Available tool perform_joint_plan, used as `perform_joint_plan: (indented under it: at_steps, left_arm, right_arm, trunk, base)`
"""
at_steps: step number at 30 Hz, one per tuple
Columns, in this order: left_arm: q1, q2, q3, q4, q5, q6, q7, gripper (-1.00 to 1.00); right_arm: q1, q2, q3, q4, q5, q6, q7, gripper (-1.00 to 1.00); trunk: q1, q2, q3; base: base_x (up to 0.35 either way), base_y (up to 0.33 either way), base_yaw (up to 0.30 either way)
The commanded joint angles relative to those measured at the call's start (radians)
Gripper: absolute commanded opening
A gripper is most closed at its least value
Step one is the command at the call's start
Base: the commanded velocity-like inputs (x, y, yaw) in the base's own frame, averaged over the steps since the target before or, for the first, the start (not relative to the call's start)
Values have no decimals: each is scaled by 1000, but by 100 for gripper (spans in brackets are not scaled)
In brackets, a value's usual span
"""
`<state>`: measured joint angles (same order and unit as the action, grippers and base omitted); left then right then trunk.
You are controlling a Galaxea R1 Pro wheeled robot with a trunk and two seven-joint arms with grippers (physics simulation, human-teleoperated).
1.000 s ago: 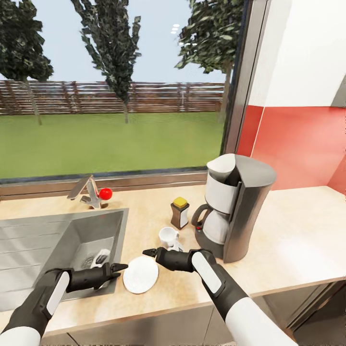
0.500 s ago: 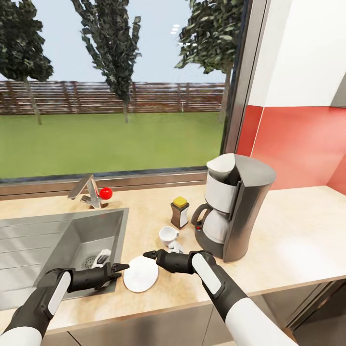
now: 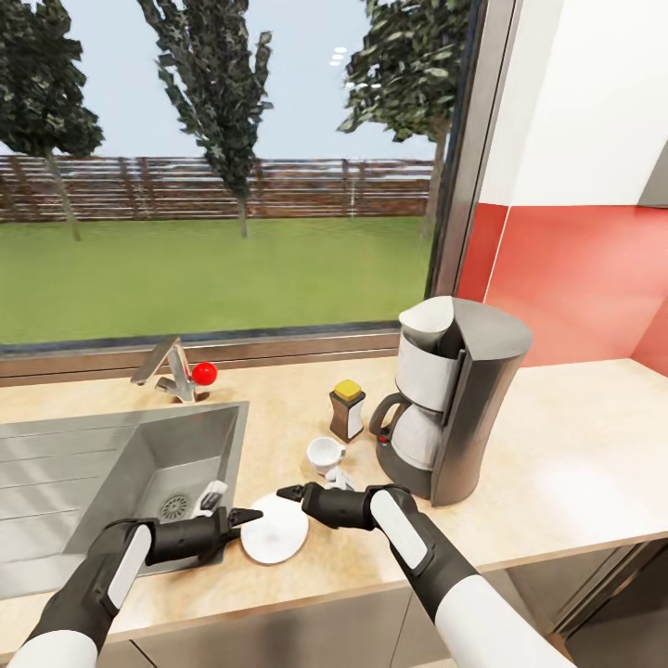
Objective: Set up a coffee station on the kitchen countertop: keep the coffee maker on the countertop, move the bottle of coffee from the kitchen shelf to the counter next to the coffee maker, place a paper coffee filter on top of the coffee maker, put the saucer next to the coffee maker with the coffee cup on the saucer, and place the electric kettle next to the coffee maker.
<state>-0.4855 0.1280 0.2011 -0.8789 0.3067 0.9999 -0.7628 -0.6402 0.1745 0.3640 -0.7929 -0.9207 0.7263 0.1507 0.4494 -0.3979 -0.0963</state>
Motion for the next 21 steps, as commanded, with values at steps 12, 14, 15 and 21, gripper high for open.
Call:
perform_joint_plan:
  at_steps: [12,14,15,21]
  left_arm:
    - [-1,-7,0,1,-11,2,-6,100]
    - [-1,-8,0,1,-11,2,-6,100]
    - [-1,-9,-3,0,-11,2,-6,100]
    - [-1,-10,-20,0,-7,2,-7,100]
  right_arm:
    - [-1,0,1,9,4,3,4,100]
    - [-1,0,1,10,4,3,4,100]
    - [-1,0,1,10,4,3,4,100]
    - [-1,0,1,13,3,2,4,100]
  trunk:
    - [1,-2,-2]
    - [1,-2,-2]
    - [1,-2,-2]
    - [1,-2,-2]
  base:
    - [0,0,0]
    - [0,0,0]
    - [0,0,0]
    - [0,0,0]
